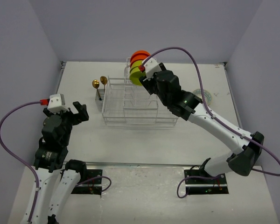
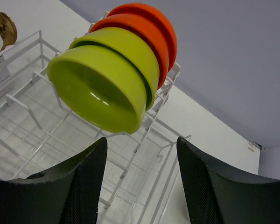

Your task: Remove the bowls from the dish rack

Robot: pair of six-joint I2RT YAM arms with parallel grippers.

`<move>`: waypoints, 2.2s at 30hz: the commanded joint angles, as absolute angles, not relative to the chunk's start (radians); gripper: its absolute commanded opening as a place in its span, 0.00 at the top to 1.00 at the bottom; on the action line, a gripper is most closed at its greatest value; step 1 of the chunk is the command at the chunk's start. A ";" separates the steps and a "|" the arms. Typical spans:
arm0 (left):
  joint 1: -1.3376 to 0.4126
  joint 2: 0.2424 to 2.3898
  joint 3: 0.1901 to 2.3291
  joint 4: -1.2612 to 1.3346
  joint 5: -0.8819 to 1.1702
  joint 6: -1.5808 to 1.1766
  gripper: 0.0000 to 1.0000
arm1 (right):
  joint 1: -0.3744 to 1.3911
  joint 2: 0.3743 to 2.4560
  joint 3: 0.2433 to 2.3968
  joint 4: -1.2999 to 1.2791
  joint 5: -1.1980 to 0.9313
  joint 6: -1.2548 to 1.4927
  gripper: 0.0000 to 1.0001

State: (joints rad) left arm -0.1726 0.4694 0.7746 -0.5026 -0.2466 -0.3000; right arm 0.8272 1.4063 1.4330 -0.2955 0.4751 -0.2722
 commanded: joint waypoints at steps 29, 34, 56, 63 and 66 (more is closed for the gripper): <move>-0.178 0.485 0.772 -0.463 -0.232 -0.308 0.00 | 0.804 1.601 1.514 -0.041 0.548 -0.417 0.60; -0.176 0.482 0.772 -0.463 -0.233 -0.308 0.00 | 0.804 1.600 1.496 -0.018 0.545 -0.414 0.64; -0.176 0.495 0.773 -0.465 -0.239 -0.308 0.00 | 0.805 1.509 1.338 0.186 0.581 -0.425 0.85; -0.176 0.495 0.773 -0.465 -0.239 -0.308 0.00 | 0.804 1.502 1.316 0.221 0.580 -0.433 0.93; -0.175 0.495 0.773 -0.463 -0.239 -0.308 0.00 | 0.805 1.490 1.289 0.255 0.574 -0.434 1.00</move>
State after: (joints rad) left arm -0.1726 0.4908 0.7719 -0.5011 -0.2390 -0.3038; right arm 0.8028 1.5547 1.3048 0.1642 0.5663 -0.4278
